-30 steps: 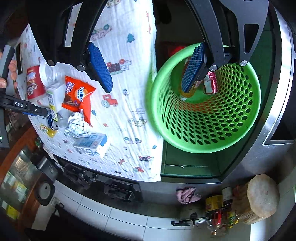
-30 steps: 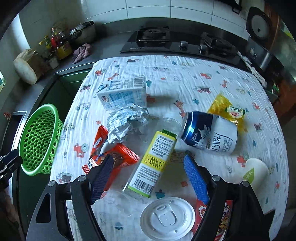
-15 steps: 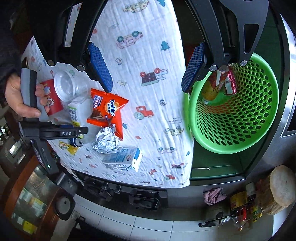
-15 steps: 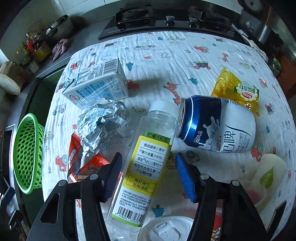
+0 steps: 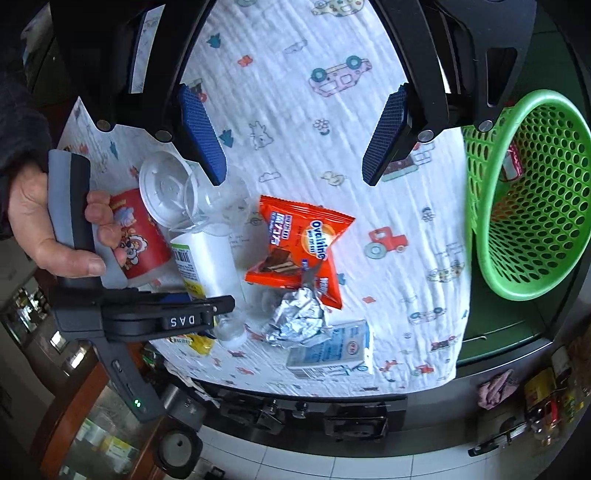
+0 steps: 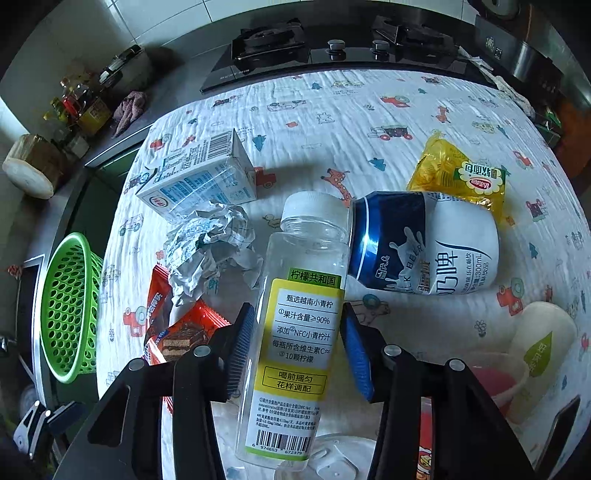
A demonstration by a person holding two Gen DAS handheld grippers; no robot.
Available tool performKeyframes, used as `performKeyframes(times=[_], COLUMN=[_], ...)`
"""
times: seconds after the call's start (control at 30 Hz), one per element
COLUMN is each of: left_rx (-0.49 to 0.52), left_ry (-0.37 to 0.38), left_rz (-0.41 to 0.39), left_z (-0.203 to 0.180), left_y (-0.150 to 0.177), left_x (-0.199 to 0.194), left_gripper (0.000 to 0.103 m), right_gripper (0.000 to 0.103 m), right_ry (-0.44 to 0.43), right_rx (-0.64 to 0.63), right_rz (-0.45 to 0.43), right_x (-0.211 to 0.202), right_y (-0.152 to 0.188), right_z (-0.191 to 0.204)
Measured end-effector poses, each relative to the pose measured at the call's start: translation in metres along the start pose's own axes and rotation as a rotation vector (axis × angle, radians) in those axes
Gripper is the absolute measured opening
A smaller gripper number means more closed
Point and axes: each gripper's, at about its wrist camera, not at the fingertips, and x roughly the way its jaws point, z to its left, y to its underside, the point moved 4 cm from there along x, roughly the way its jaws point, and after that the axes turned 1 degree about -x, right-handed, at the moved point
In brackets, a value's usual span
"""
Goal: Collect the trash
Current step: 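Grasp the clear plastic cup with the left tool while right lifts the bottle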
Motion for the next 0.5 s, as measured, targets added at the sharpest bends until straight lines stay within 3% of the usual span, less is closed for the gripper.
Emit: performKeyframes(times=[0.17, 0.4, 0.47, 0.5], left_rx=[0.009, -0.01, -0.006, -0.005], left_ry=[0.051, 0.055, 0.06, 0.063], left_rz=[0.06, 0.119, 0.13, 0.134], left_z=[-0.018, -0.022, -0.023, -0.024], left_y=[-0.003, -0.005, -0.003, -0.002], left_x=[0.029, 0.059, 0.064, 0.066], left_gripper=[0.058, 0.04, 0.021, 0.017], right_gripper=[0.045, 0.044, 0.044, 0.044], right_ry=[-0.035, -0.078, -0.075, -0.073], right_rx=[-0.007, -0.039, -0.055, -0.065], right_rz=[-0.032, -0.074, -0.088, -0.094], right_x=[-0.019, -0.045, -0.052, -0.055], right_y=[0.004, 0.013, 0.016, 0.018], right_z=[-0.003, 0.0, 0.002, 0.003])
